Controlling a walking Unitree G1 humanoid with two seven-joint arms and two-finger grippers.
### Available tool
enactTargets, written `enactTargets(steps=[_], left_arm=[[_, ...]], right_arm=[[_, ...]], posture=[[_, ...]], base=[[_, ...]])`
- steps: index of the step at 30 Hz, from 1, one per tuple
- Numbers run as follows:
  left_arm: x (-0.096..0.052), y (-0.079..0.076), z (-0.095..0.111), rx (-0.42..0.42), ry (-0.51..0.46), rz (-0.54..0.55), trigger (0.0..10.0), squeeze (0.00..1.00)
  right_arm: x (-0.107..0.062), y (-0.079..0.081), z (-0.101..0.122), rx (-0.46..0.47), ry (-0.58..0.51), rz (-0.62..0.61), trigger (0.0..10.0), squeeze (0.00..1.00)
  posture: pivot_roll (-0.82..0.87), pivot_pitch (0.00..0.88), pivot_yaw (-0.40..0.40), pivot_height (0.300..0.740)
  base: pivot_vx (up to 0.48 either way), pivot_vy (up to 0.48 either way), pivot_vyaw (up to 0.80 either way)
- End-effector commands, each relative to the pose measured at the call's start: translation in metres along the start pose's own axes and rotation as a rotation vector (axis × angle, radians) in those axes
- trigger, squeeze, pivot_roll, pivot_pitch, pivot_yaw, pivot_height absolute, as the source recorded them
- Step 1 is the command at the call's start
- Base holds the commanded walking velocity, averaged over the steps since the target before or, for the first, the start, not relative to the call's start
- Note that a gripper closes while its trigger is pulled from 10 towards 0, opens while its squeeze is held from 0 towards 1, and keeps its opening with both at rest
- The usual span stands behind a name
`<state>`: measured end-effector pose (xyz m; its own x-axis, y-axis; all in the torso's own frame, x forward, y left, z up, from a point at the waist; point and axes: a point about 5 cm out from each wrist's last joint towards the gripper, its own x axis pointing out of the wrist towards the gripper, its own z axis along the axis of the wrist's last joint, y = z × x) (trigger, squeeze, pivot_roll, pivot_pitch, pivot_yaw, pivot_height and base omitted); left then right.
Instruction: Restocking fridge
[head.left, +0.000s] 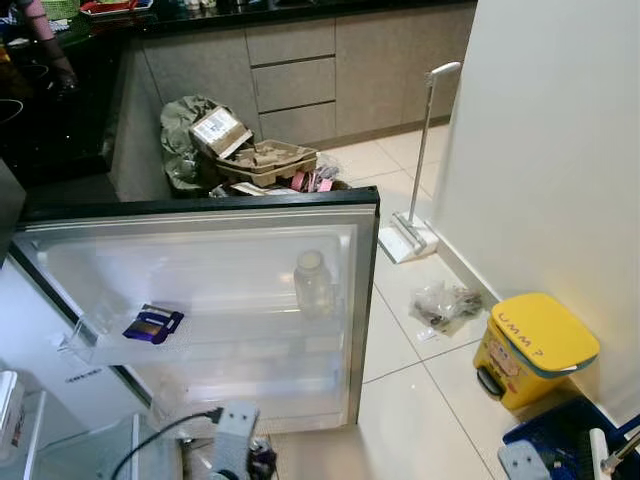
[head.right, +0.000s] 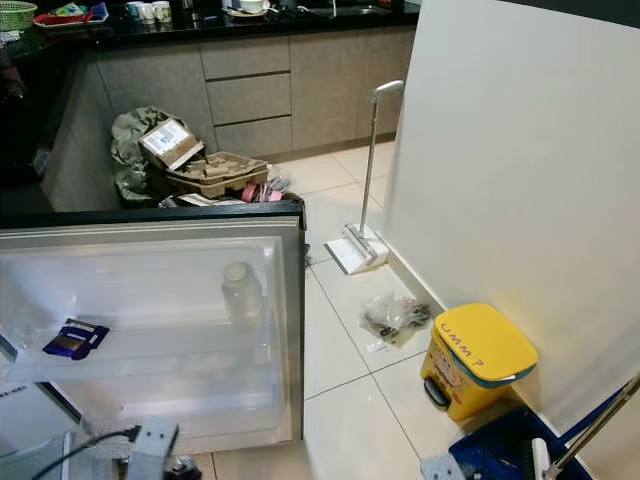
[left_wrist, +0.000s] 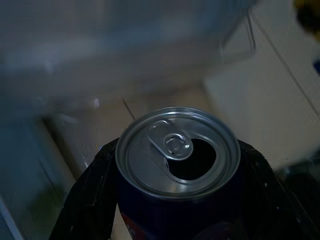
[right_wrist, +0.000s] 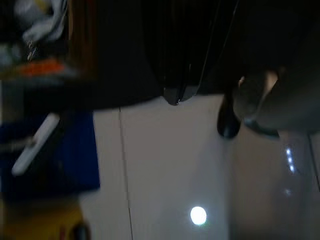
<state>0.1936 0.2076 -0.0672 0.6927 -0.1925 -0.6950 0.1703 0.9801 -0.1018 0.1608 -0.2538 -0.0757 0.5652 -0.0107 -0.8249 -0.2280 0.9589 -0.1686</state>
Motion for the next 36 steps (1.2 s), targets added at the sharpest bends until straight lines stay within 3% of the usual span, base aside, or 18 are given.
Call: enactTargets(steps=[1,5,8,9,12,14,19,22,36], left_arm=[[-0.003,0.007,0.005,-0.008,-0.038,-0.015,10.0,0.00],[-0.007,0.015,0.015,0.003,-0.113,-0.082,10.0,0.00],[-0.013,0.026,0.030,0.043,-0.187,-0.144,10.0,0.00],[-0.013,0.026,0.030,0.043,-0.187,-0.144,10.0,0.00],[-0.018,0.032,0.043,0.062,-0.250,-0.216,10.0,0.00],[-0.020,0.034,0.052,0.128,-0.285,-0.241,10.0,0.00],[-0.023,0.030,0.058,0.208,-0.297,-0.365,10.0,0.00],[-0.028,0.020,0.069,0.280,-0.324,-0.588,10.0,0.00],[-0.039,0.018,0.090,0.363,-0.397,-0.789,10.0,0.00]], right_arm=[[-0.001,0.000,0.004,-0.016,-0.030,0.054,10.0,0.00],[-0.005,-0.008,0.017,0.007,-0.126,0.192,10.0,0.00],[-0.015,-0.026,0.037,0.029,-0.255,0.363,10.0,0.00],[-0.015,-0.026,0.037,0.029,-0.255,0.363,10.0,0.00],[-0.028,-0.037,0.052,-0.006,-0.340,0.544,10.0,0.00],[-0.037,-0.046,0.061,-0.055,-0.356,0.630,10.0,0.00],[-0.046,-0.058,0.071,-0.137,-0.349,0.662,10.0,0.00],[-0.063,-0.066,0.088,-0.232,-0.389,0.734,10.0,0.00],[-0.106,-0.060,0.130,-0.411,-0.500,0.834,10.0,0.00]], posture=[[0.00,0.000,0.007,0.740],[0.00,0.000,0.005,0.740],[0.00,0.000,0.007,0.740],[0.00,0.000,0.007,0.740],[-0.01,0.000,0.008,0.740],[-0.01,0.000,0.008,0.740],[-0.01,0.000,0.005,0.740],[0.00,0.000,0.002,0.740],[-0.01,0.000,0.008,0.740]], base=[[0.000,0.000,0.00],[0.000,0.000,0.00],[0.000,0.000,0.00],[0.000,0.000,0.00],[0.000,0.000,0.00],[0.000,0.000,0.00],[0.000,0.000,0.00],[0.000,0.000,0.00],[0.000,0.000,0.00]])
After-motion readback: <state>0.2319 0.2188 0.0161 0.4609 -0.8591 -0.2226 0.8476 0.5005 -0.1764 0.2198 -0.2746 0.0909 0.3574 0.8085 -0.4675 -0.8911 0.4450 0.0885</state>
